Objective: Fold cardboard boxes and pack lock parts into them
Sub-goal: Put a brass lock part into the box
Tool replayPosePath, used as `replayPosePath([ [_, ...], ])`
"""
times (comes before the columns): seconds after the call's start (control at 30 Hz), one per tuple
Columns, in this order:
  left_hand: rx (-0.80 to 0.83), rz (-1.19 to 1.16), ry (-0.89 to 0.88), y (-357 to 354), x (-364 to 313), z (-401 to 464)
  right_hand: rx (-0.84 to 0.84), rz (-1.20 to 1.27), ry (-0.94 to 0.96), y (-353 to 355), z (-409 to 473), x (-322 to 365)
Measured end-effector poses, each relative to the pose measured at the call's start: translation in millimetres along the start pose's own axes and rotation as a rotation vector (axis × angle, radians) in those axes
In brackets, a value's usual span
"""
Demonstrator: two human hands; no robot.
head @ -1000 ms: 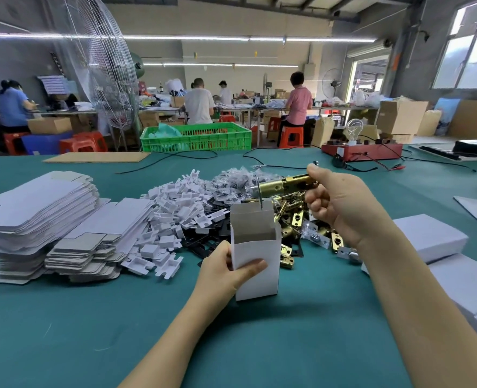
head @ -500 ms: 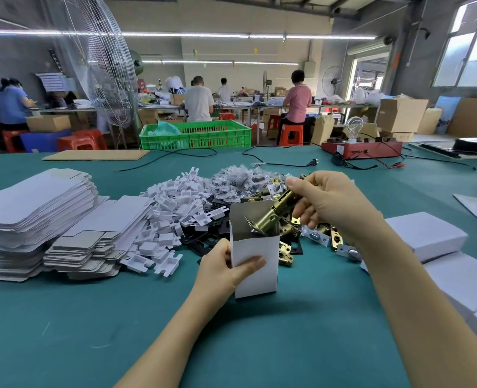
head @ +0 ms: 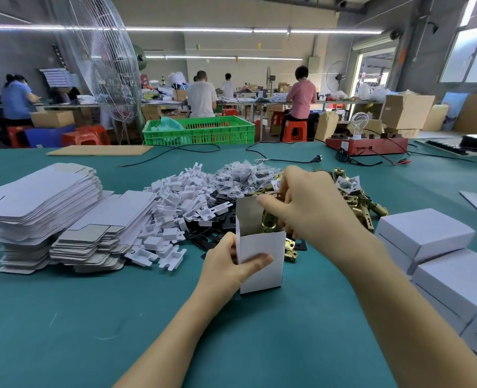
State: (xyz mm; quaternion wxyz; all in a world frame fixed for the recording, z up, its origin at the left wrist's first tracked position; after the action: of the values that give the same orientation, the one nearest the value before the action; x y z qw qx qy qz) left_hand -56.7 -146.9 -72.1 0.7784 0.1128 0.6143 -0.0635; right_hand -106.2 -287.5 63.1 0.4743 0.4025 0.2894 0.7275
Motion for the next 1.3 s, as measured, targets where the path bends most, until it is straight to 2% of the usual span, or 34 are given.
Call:
replayPosePath([
  [0.17, 0.021, -0.01, -0.044, -2, -2, -2, 0.215, -0.189, 0.01, -11, -1, 5],
  [0.37, 0.04, -0.011, -0.052, -3, -5, -3, 0.254, -0.333, -0.009, -10, 0, 1],
  [0.53, 0.042, -0.012, -0.062, -2, -3, -2, 0.37, -0.321, -0.054, -7, -2, -9],
  [0.73, 0.056, -0.024, -0.072, -1, -6, -4, 0.562, -0.142, -0.096, 1, -1, -23],
  [0.93, 0.107, 0.023, -0.042, -1, -5, -3, 0.683, -0.065, -0.043, 12, -3, -34],
  [1.07, 0.138, 0.025, 0.018, -2, 1, -1, 0.693, -0.017, -0.007, 23, -3, -38],
  [1.13, 0.141, 0.033, 0.029, -2, 1, -1, 0.647, 0.066, -0.014, 28, -3, -41],
  [1.3, 0.133, 0.044, 0.031, -2, 0, -2, 0.241, 0.251, -0.108, 31, 3, -51],
])
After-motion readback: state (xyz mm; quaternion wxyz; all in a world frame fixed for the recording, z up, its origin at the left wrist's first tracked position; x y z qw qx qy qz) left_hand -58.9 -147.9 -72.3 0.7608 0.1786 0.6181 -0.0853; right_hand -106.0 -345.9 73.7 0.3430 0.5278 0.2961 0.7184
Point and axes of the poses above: each hand's wrist, its own z-axis towards the middle knuckle, its own y-axis out of the back of the hand, x = y × z, the point moved 1 cm from there along z, towards the middle knuckle, and after that the axes turned 5 degrees about -z, right-handed, at the moved point
